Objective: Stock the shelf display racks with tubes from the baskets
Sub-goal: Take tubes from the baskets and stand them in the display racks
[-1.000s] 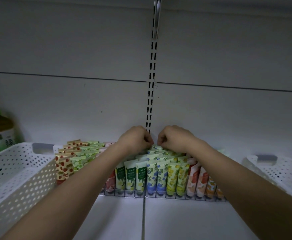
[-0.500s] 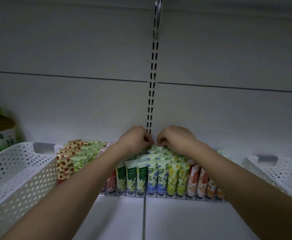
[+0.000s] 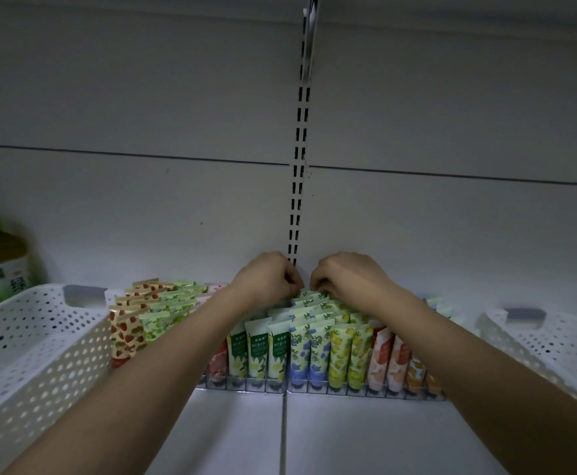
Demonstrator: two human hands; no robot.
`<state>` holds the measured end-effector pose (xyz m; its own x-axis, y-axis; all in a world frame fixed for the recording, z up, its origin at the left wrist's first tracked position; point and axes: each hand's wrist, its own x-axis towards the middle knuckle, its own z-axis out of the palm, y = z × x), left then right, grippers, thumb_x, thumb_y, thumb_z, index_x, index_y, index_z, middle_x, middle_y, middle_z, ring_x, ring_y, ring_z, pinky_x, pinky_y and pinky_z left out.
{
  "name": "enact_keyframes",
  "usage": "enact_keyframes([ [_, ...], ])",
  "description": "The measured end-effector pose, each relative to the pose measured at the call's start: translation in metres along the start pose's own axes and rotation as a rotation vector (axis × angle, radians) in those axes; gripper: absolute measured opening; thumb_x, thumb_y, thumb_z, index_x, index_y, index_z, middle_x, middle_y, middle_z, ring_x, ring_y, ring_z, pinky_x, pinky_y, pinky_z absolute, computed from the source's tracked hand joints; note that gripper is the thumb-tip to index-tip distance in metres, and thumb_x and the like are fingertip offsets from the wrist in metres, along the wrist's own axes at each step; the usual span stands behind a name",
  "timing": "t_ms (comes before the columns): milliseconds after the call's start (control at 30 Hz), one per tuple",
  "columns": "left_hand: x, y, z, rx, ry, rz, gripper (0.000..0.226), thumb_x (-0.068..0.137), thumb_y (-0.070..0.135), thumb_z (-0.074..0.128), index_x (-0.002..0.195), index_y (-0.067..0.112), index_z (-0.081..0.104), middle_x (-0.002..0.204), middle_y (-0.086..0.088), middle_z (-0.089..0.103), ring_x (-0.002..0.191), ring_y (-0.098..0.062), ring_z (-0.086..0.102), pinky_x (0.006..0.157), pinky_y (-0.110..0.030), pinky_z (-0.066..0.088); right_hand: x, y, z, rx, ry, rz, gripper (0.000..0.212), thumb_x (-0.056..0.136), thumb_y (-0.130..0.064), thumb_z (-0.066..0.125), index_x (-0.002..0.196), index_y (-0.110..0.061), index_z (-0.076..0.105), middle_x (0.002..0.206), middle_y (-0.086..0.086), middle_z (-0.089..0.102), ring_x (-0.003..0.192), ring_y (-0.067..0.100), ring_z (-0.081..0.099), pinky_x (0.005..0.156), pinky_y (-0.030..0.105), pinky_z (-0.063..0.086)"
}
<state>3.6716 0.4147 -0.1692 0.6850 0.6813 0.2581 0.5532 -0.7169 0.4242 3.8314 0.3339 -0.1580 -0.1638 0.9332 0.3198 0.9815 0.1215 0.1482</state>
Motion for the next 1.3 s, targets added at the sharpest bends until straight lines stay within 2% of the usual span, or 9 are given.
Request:
enact_keyframes([
  [167, -0.004, 0.001, -0.004, -0.023, -0.005, -0.009, 0.014, 0.086, 0.017, 0.068, 0.096, 0.019, 0.077, 0.097, 0.005, 0.074, 0.086, -0.008, 0.067, 0.087, -0.034, 0.055, -0.002, 0.0, -0.001, 0.06, -0.005, 0.014, 0.02, 0.094, -0.024, 0.06, 0.106, -0.033, 0.073, 0.104, -0.009, 0.071, 0.089, 0.014, 0.064, 0.066, 0.025, 0.035],
  [300, -0.02, 0.001, -0.02, -0.091, 0.069, 0.002, 0.014, 0.087, 0.018, 0.067, 0.097, 0.022, 0.076, 0.098, 0.01, 0.073, 0.085, -0.002, 0.065, 0.084, -0.027, 0.054, -0.005, -0.002, -0.014, 0.165, 0.032, 0.055, 0.021, 0.096, -0.03, 0.058, 0.112, -0.03, 0.071, 0.114, -0.011, 0.07, 0.1, 0.012, 0.064, 0.078, 0.028, 0.047],
  [367, -0.034, -0.004, -0.028, -0.145, 0.131, -0.006, 0.012, 0.088, 0.024, 0.067, 0.096, 0.029, 0.074, 0.095, 0.019, 0.07, 0.078, 0.006, 0.063, 0.076, -0.019, 0.052, -0.007, -0.006, -0.023, 0.282, 0.069, 0.08, 0.019, 0.095, -0.03, 0.06, 0.11, -0.028, 0.072, 0.111, -0.012, 0.071, 0.092, -0.001, 0.062, 0.081, 0.028, 0.051],
  [433, -0.053, -0.011, -0.032, -0.162, 0.174, -0.021, 0.01, 0.089, 0.029, 0.066, 0.094, 0.035, 0.073, 0.092, 0.025, 0.067, 0.069, 0.01, 0.062, 0.064, -0.01, 0.047, -0.01, -0.015, -0.029, 0.437, 0.104, 0.087, 0.015, 0.093, -0.028, 0.064, 0.104, -0.026, 0.074, 0.104, -0.014, 0.071, 0.073, -0.017, 0.056, 0.071, 0.016, 0.046],
  [533, -0.08, -0.022, -0.033, -0.165, 0.221, -0.033, 0.01, 0.088, 0.03, 0.067, 0.091, 0.036, 0.074, 0.088, 0.027, 0.067, 0.065, 0.016, 0.059, 0.053, -0.004, 0.039, -0.016, -0.033, -0.034, 0.583, 0.098, 0.079, 0.011, 0.092, -0.026, 0.066, 0.098, -0.025, 0.076, 0.096, -0.015, 0.07, 0.063, -0.022, 0.052, 0.056, 0.006, 0.035],
  [667, -0.099, -0.027, -0.03, -0.129, 0.21, -0.04, 0.01, 0.086, 0.033, 0.068, 0.094, 0.035, 0.075, 0.092, 0.025, 0.07, 0.072, 0.018, 0.058, 0.067, -0.012, 0.044, -0.021, -0.057, -0.032, 0.58, 0.005, 0.08, 0.007, 0.09, -0.027, 0.068, 0.093, -0.026, 0.075, 0.094, -0.014, 0.07, 0.059, -0.014, 0.056, 0.058, 0.01, 0.039],
  [833, -0.104, -0.023, -0.023, -0.1, 0.151, -0.038, 0.011, 0.086, 0.028, 0.069, 0.094, 0.032, 0.076, 0.094, 0.019, 0.072, 0.087, 0.007, 0.062, 0.087, -0.025, 0.051, -0.026, -0.073, -0.023, 0.512, -0.078, 0.141, 0.007, 0.09, -0.027, 0.066, 0.088, -0.027, 0.073, 0.089, -0.013, 0.069, 0.066, 0.003, 0.064, 0.057, 0.02, 0.047],
  [1033, -0.102, -0.017, -0.021, 0.028, 0.117, -0.035, 0.015, 0.086, 0.024, 0.07, 0.1, 0.028, 0.075, 0.101, 0.011, 0.073, 0.087, -0.003, 0.065, 0.085, -0.028, 0.054, -0.025, -0.083, -0.022, 0.388, -0.115, 0.152, 0.004, 0.087, -0.026, 0.07, 0.087, -0.028, 0.073, 0.091, -0.012, 0.07, 0.083, 0.008, 0.065, 0.078, 0.033, 0.055],
  [1300, -0.104, -0.015, -0.024, 0.099, 0.107, 0.001, 0.017, 0.089, 0.022, 0.067, 0.102, 0.029, 0.075, 0.101, 0.011, 0.073, 0.086, -0.006, 0.066, 0.084, -0.034, 0.056, -0.023, -0.087, -0.014, 0.326, -0.117, 0.176, 0.004, 0.085, -0.03, 0.073, 0.086, -0.027, 0.074, 0.083, -0.013, 0.068, 0.075, 0.006, 0.063, 0.072, 0.031, 0.053],
])
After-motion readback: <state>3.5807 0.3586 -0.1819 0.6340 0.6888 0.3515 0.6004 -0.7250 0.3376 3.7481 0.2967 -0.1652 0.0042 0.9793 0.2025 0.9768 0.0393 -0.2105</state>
